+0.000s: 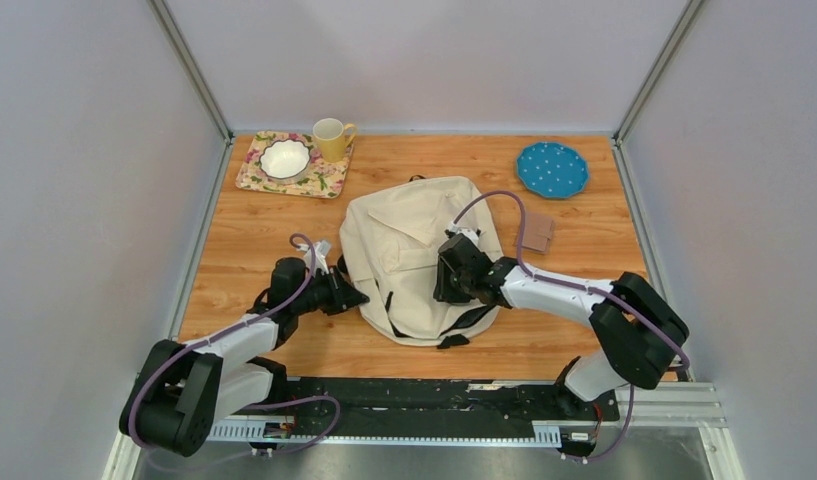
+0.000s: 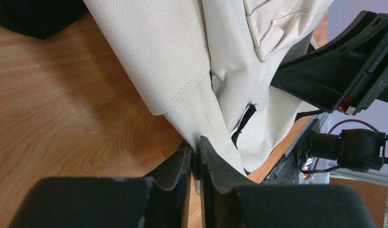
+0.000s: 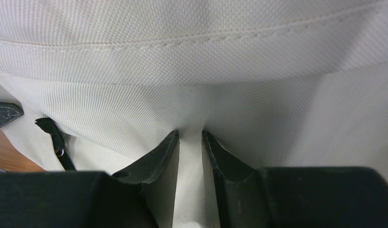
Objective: Pack the student bag
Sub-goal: Adjust the student bag at the center of the board.
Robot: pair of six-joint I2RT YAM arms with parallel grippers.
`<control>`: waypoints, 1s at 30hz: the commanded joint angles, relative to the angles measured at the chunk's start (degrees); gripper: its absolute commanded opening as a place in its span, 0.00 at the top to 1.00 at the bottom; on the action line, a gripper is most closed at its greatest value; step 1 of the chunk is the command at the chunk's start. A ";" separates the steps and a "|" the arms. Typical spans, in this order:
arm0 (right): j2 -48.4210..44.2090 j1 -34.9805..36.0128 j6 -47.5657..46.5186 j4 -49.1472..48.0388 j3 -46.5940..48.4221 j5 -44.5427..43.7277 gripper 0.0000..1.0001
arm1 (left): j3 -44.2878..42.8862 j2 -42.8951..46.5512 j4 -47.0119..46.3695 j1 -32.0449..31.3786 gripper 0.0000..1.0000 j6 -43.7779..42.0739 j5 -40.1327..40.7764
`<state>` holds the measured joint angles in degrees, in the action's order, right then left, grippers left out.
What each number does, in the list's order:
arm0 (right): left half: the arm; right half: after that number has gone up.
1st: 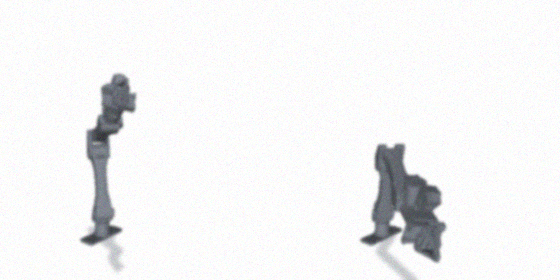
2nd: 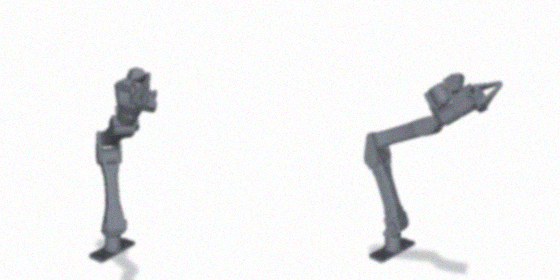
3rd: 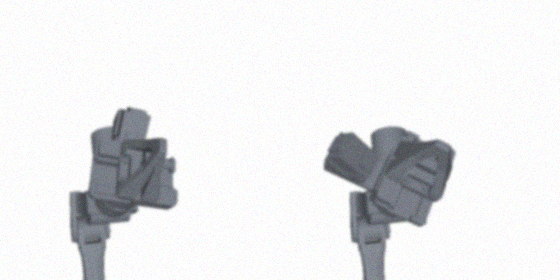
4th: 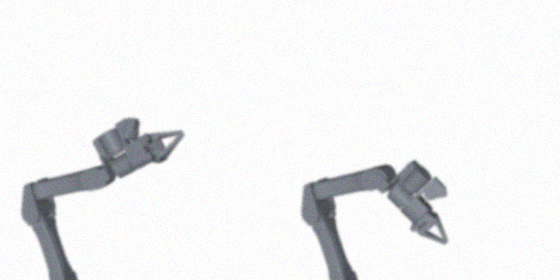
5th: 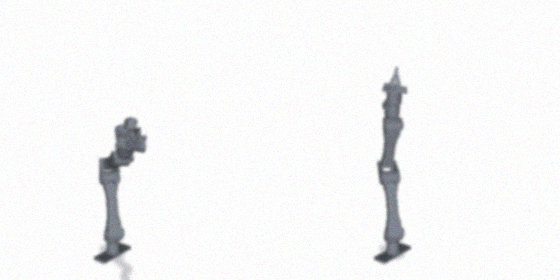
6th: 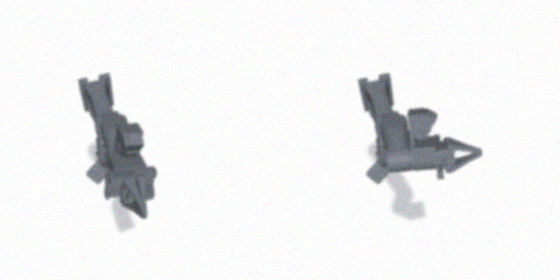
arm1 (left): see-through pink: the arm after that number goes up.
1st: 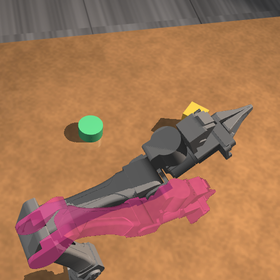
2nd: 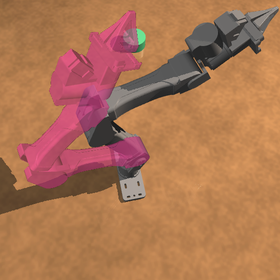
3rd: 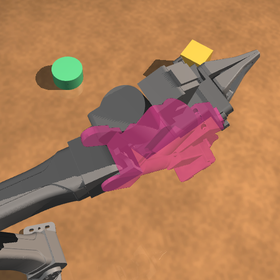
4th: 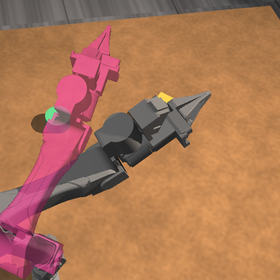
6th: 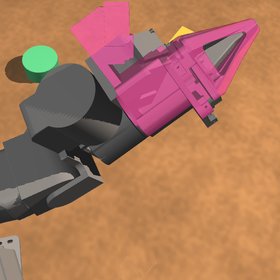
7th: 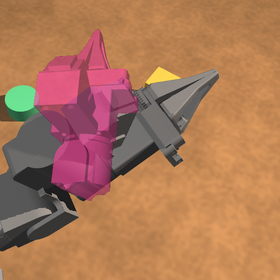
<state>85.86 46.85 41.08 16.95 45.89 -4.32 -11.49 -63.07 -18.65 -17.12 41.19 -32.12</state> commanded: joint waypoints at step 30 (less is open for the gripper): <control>-21.08 -1.76 -0.74 5.29 -11.27 0.71 0.78 | 1.99 7.60 -0.42 -2.21 0.90 7.59 -5.15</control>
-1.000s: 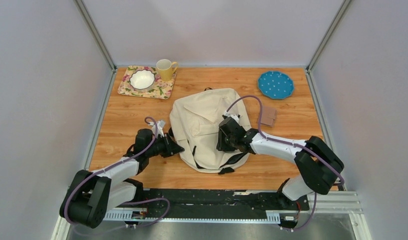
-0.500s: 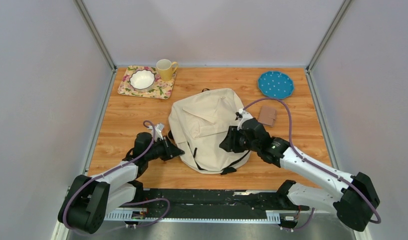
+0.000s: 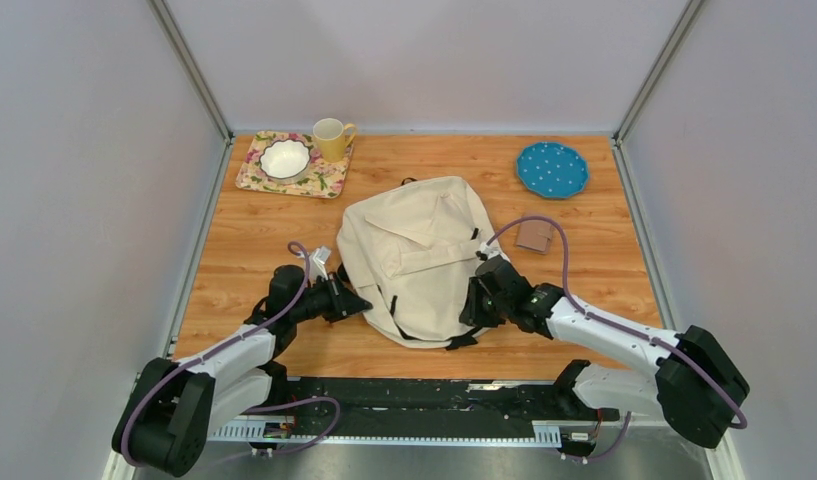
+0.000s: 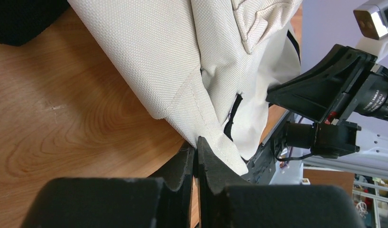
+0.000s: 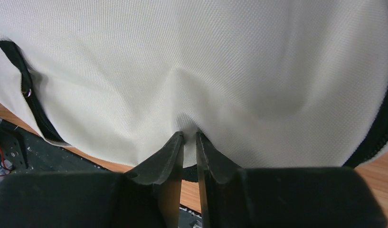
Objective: Pack the student bag
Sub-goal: Adjust the student bag at the center of the board.
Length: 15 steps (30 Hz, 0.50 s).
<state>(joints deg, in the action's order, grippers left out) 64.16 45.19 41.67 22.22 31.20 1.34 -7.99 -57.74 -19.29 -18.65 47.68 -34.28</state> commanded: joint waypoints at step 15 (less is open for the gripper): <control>-6.94 0.34 0.34 0.02 8.26 7.09 0.58 | 3.15 7.11 -0.84 -5.86 0.89 5.05 1.41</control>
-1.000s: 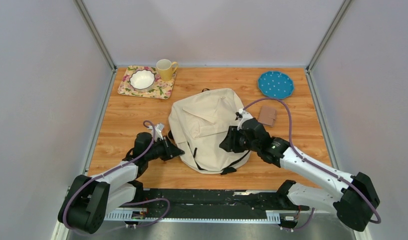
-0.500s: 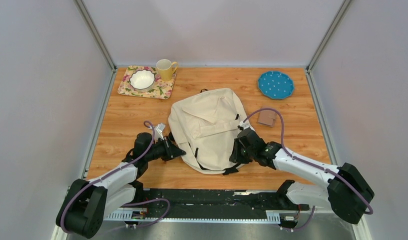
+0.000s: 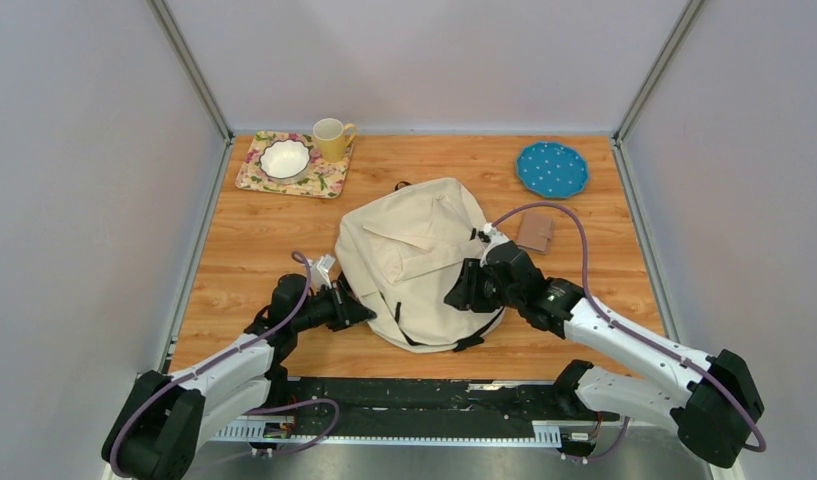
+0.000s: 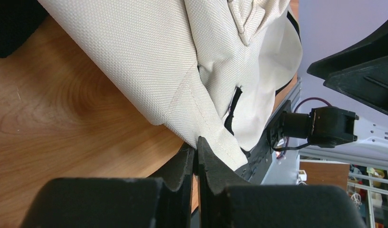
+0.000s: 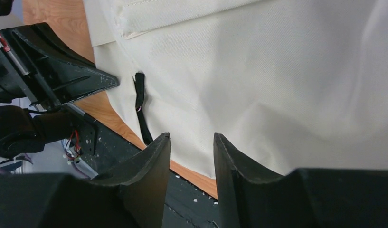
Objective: Pack the student bag
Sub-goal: Adjust the student bag at the center of the board.
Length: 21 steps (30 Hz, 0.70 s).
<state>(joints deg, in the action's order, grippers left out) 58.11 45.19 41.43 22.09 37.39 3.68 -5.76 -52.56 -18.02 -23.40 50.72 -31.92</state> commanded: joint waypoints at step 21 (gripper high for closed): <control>-39.65 5.52 29.50 28.54 -13.92 -20.99 0.60 | -3.91 2.19 1.93 -1.21 0.88 0.00 -0.68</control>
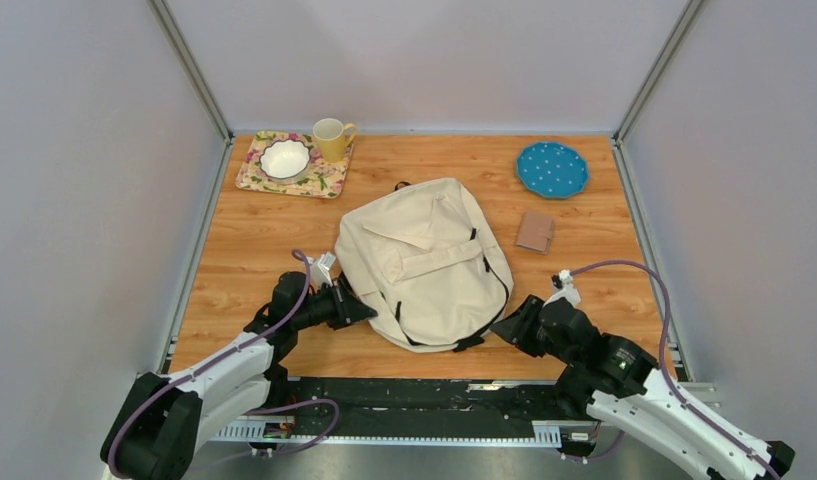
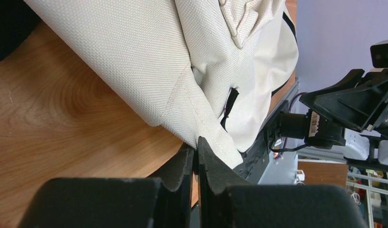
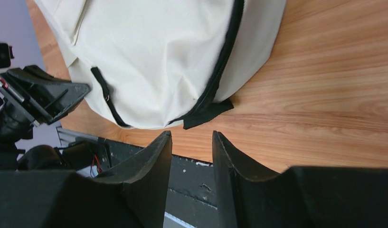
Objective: Pack the student bag
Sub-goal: Adjust the student bag at the center of the board.
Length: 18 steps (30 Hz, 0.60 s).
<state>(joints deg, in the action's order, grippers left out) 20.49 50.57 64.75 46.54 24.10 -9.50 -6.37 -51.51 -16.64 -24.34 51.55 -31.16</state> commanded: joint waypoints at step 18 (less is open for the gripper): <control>15.45 -1.61 2.40 -16.31 -3.00 -4.30 0.72 | -4.00 0.53 0.74 -0.27 0.88 -0.57 -1.36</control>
<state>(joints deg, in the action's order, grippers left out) 35.70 49.60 67.20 36.12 22.17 -14.33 -8.12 -51.44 -13.93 -24.40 51.29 -31.24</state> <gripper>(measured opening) 0.280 0.120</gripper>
